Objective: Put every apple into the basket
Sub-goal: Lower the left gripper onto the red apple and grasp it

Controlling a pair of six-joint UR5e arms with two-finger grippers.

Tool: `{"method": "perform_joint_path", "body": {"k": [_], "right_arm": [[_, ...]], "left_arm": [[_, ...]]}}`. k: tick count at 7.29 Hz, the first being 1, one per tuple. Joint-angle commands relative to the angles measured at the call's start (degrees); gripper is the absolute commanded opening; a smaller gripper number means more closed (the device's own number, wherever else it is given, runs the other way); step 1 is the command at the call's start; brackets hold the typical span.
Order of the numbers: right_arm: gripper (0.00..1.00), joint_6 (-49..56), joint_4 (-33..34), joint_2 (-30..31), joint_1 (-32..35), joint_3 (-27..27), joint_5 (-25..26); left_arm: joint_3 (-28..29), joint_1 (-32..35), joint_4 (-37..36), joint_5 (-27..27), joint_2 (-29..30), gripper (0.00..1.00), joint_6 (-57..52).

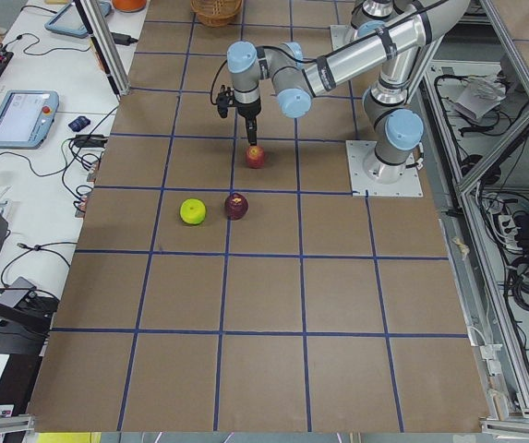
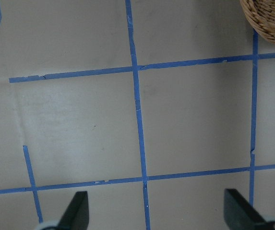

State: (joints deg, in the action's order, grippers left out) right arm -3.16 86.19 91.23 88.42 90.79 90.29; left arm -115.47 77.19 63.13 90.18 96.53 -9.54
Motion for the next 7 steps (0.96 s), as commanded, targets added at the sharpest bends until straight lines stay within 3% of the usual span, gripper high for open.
{"method": "perform_joint_path", "body": {"k": [1, 3, 4, 5, 6, 7], "right_arm": [[1.00, 0.00, 0.03, 0.00, 0.00, 0.00, -0.02], [1.00, 0.09, 0.03, 0.00, 0.00, 0.09, -0.02], [1.00, 0.00, 0.03, 0.00, 0.00, 0.09, -0.11], [1.00, 0.09, 0.03, 0.00, 0.00, 0.09, -0.11], [1.00, 0.09, 0.03, 0.00, 0.00, 0.09, -0.20], [1.00, 0.09, 0.03, 0.00, 0.00, 0.09, -0.29]], "left_arm": [[-3.01, -0.29, -5.03, -0.26, 3.82, 1.00, -0.65], [-3.71, -0.29, -9.93, -0.18, 7.77, 1.00, -1.00], [-3.80, -0.29, -10.13, -0.18, 9.62, 0.87, -0.57], [-3.80, -0.20, -10.31, -0.26, 9.90, 0.32, -0.22], [-3.19, 0.58, -9.70, -0.35, 8.51, 0.00, 0.05], [-2.05, 1.28, -8.91, -2.61, 7.28, 0.00, 3.44]]}}
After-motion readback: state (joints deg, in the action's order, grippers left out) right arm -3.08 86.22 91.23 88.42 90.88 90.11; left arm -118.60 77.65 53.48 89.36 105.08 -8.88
